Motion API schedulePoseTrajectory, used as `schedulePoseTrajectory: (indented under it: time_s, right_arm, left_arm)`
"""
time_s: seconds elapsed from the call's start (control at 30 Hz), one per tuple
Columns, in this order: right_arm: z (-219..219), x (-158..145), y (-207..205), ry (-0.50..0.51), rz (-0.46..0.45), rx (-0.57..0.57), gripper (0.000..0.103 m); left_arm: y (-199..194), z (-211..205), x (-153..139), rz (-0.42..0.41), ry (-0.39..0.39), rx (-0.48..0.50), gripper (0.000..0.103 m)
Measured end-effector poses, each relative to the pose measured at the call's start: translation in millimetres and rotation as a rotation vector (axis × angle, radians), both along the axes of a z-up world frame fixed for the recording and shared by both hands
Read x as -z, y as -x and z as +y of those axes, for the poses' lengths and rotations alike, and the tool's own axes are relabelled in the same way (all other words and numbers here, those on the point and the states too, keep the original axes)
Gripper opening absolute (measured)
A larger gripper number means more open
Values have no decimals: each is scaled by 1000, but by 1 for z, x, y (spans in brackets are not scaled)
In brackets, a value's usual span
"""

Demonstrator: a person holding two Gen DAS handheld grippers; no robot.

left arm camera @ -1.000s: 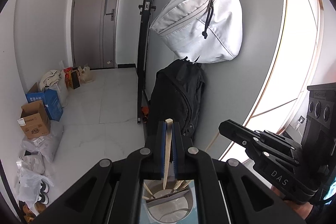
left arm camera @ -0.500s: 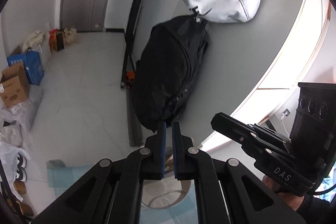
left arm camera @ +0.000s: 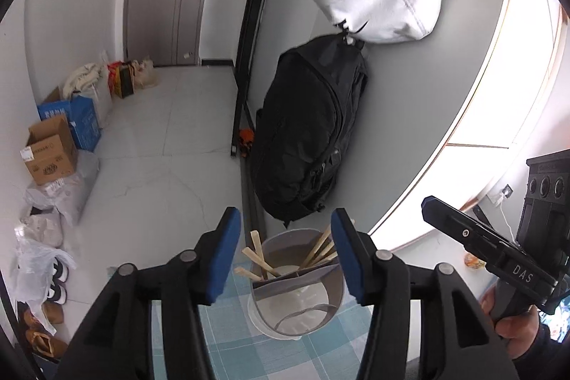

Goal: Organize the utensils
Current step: 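Lower the sticks into holder compartments and open both tools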

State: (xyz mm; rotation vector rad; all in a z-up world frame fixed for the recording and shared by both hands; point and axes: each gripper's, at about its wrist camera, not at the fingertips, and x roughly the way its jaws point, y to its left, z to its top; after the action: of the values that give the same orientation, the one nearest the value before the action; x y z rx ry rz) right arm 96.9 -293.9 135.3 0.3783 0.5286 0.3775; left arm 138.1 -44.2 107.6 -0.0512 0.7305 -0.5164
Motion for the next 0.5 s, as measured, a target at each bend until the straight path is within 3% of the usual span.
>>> schedulePoseTrajectory:
  time_s: [0.13, 0.23, 0.4, 0.5]
  right_arm:
    - [4, -4, 13, 9, -16, -3, 40]
    - [9, -12, 22, 15, -28, -18, 40]
    - [21, -26, 43, 3, -40, -79, 40]
    - [32, -30, 56, 24, -59, -100, 46]
  left_arm:
    - [11, 1, -8, -46, -34, -22, 60]
    - [16, 5, -14, -74, -37, -45, 61]
    - [23, 18, -23, -50, -21, -75, 66]
    - [33, 24, -26, -66, -20, -88, 69]
